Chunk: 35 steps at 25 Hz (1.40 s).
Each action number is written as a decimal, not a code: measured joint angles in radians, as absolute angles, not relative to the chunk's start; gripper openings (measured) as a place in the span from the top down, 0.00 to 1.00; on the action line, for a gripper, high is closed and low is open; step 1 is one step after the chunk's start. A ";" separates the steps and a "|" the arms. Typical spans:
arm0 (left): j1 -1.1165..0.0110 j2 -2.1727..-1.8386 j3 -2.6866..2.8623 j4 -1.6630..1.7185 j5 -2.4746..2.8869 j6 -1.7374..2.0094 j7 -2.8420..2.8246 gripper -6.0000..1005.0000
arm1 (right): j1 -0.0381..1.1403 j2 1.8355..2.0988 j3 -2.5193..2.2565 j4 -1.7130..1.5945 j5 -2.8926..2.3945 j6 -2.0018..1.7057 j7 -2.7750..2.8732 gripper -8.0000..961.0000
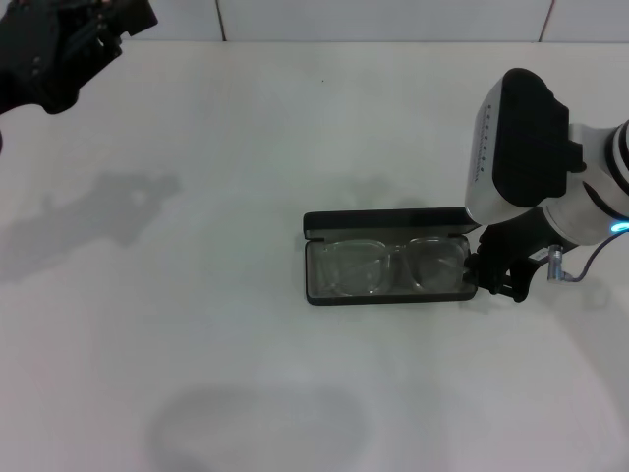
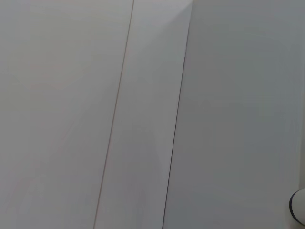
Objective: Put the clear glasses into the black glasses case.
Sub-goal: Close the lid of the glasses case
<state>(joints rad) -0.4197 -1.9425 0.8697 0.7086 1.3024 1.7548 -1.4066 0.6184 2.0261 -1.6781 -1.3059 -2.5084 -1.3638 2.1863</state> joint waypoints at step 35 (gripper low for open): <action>-0.536 -2.000 0.877 0.710 1.466 1.757 -1.448 0.91 | 0.287 2.021 -0.822 -1.788 -2.042 -1.943 2.053 0.89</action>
<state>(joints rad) -0.5361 -1.9996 0.8767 0.7101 1.4655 1.7574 -1.4484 0.2868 2.0211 -0.8219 -1.7881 -2.0416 -1.9432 2.0534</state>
